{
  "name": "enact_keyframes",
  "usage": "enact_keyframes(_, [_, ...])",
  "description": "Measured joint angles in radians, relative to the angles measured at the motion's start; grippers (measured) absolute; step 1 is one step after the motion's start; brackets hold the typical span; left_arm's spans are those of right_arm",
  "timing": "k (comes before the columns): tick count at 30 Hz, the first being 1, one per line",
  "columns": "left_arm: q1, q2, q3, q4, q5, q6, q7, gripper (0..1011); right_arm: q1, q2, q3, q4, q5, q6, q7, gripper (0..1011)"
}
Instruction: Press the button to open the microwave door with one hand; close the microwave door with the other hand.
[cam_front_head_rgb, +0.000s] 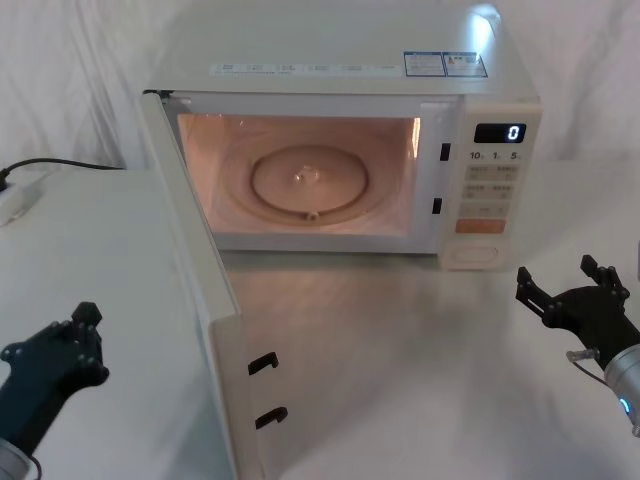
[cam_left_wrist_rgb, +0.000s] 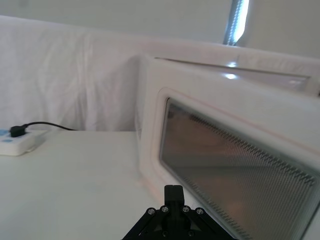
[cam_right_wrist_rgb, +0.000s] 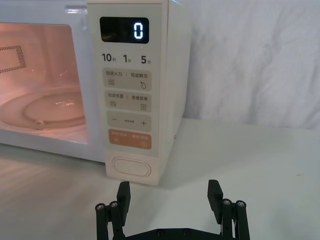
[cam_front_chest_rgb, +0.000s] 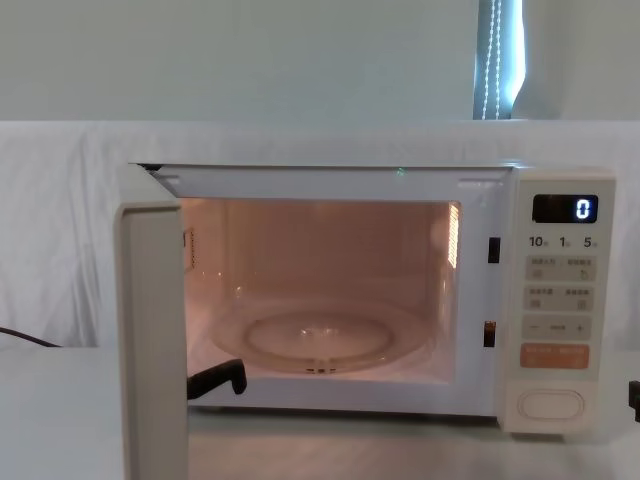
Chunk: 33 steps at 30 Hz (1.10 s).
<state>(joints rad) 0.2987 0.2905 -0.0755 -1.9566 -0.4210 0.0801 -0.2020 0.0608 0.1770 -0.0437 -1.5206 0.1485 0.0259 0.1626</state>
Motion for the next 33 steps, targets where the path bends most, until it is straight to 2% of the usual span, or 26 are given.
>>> enact_keyframes(7, [-0.006,0.064,-0.051,-0.052,-0.132,0.078,-0.074,0,0.000,0.000,0.000,0.000,0.000,0.000,0.000,1002])
enact_keyframes(13, [-0.017,0.108,-0.059,-0.080,-0.187,0.114,-0.119,0,0.000,0.000,0.000,0.000,0.000,0.000,0.000,1002])
enact_keyframes(19, [-0.039,0.147,-0.032,-0.098,-0.211,0.147,-0.140,0,0.000,0.000,0.000,0.000,0.000,0.000,0.000,1002])
enact_keyframes(22, [-0.061,0.167,0.000,-0.099,-0.214,0.159,-0.145,0,0.000,0.000,0.000,0.000,0.000,0.000,0.000,1002])
enact_keyframes(23, [-0.061,0.167,0.000,-0.099,-0.214,0.159,-0.145,0,0.000,0.000,0.000,0.000,0.000,0.000,0.000,1002])
enact_keyframes(33, [-0.134,0.187,0.093,-0.067,-0.207,0.161,-0.143,0,0.000,0.000,0.000,0.000,0.000,0.000,0.000,1002])
